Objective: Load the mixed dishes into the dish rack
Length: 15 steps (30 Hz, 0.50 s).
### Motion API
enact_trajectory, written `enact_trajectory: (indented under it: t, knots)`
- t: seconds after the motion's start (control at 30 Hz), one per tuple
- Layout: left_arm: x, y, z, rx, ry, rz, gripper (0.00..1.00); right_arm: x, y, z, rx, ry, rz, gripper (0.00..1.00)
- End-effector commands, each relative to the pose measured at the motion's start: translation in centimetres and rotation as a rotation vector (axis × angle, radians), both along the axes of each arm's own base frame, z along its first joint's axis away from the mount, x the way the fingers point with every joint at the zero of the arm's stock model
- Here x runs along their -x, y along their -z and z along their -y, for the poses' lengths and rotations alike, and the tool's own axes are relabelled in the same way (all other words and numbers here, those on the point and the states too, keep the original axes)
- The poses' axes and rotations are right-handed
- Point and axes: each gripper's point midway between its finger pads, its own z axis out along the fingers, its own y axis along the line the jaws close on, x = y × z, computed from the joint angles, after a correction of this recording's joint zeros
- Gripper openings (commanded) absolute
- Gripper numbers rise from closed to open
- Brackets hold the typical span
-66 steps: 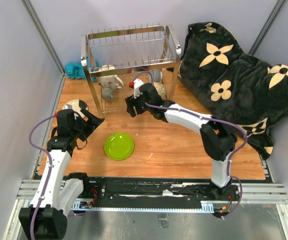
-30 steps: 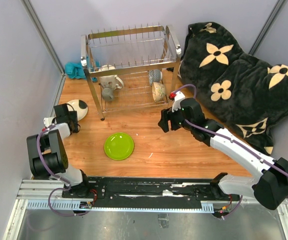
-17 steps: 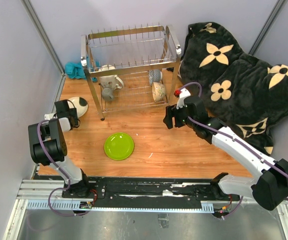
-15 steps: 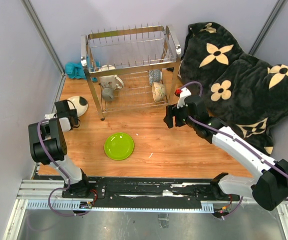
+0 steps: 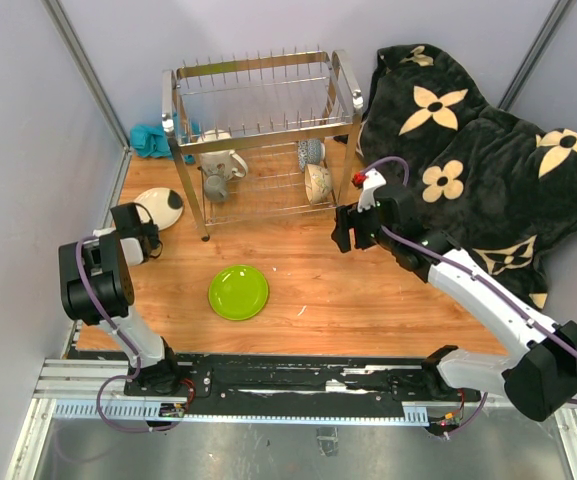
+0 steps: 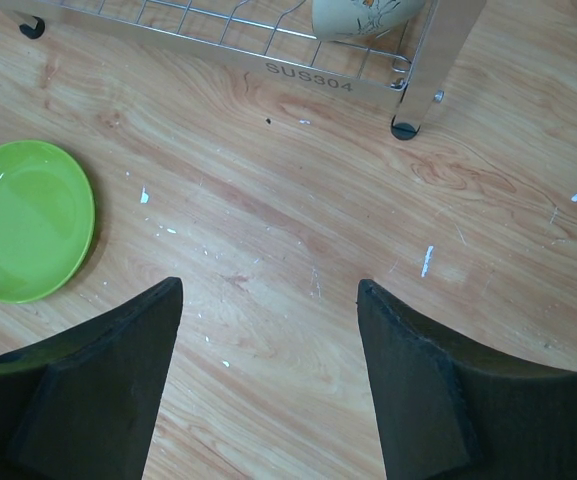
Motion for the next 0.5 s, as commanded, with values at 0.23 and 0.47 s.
enact_trajectory:
  t: [0.23,0.47]
  knots:
    - [-0.1,-6.5,1.5,-0.031,0.084,0.219,0.00,1.8,-2.4,0.5,-0.031,-0.054,0.001,0.73]
    - [2.7,-9.9,2.8,-0.046,0.103,0.284,0.01,3.3,-3.6,0.4,-0.077,-0.086,-0.006,0.74]
